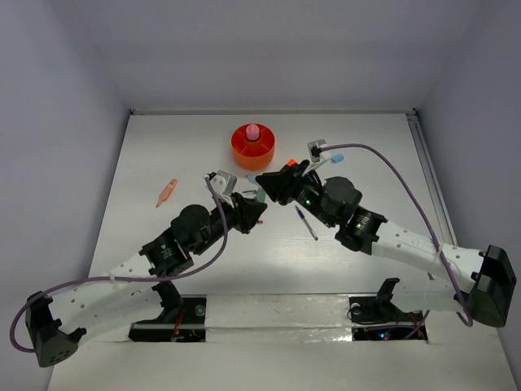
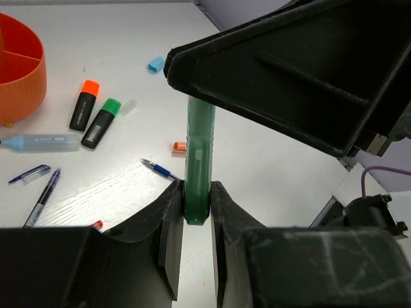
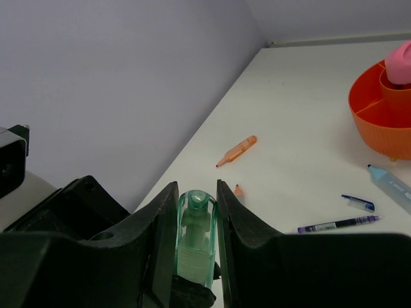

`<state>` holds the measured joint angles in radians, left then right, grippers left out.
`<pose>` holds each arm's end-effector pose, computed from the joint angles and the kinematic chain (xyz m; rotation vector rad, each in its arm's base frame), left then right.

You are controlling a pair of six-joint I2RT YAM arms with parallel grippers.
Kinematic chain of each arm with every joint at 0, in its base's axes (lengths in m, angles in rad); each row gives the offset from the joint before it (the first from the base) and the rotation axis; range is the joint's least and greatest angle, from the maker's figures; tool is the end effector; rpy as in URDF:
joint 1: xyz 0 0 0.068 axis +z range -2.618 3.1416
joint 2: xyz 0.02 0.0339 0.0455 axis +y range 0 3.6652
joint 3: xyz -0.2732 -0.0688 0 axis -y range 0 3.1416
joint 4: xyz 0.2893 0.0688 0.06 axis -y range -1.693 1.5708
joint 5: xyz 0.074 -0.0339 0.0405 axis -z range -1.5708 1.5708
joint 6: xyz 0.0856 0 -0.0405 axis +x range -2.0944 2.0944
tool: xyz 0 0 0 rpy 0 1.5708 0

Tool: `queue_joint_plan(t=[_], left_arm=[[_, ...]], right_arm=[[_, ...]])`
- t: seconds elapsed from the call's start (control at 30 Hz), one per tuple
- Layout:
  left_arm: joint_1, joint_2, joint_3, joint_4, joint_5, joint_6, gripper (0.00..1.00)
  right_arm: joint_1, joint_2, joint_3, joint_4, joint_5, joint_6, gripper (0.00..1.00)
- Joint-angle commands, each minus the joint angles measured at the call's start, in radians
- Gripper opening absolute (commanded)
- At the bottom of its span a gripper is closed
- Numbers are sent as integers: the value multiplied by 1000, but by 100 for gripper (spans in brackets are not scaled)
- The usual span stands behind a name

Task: Sort the stationery into containers
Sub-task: Close the pen cap on the pen.

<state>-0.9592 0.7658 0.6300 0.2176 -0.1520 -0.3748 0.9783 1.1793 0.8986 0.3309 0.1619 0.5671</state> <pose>0.1690 -0.2185 0.3361 0.3262 1.5322 -0.9548 0.2173 0.2981 0.3515 -0.1957 1.6158 1.0962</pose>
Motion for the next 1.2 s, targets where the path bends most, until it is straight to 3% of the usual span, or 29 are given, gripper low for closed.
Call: queue_joint_plan(t=[0.0, 0.27, 0.43, 0.67, 0.8, 0.9, 0.93, 1.17], left_arm=[[28, -16, 148, 319, -112, 11, 0], [48, 27, 227, 299, -51, -10, 0], [66, 1, 220, 250, -50, -19, 0], [66, -11, 129, 269, 6, -50, 0], [66, -16, 83, 258, 28, -65, 0], [66, -25, 47, 244, 54, -75, 18], [66, -31, 34, 244, 61, -78, 30], [66, -115, -47, 175, 88, -88, 61]], right_arm=[[79, 8, -98, -219, -154, 0, 0], [186, 62, -170, -200, -72, 37, 0], [186, -35, -205, -259, 7, 56, 0], [177, 12, -98, -291, 13, 47, 0], [113, 37, -23, -286, -1, 43, 0], [39, 42, 32, -276, -12, 43, 0], [16, 43, 48, -273, -18, 42, 0], [-222, 94, 198, -225, -114, 33, 0]])
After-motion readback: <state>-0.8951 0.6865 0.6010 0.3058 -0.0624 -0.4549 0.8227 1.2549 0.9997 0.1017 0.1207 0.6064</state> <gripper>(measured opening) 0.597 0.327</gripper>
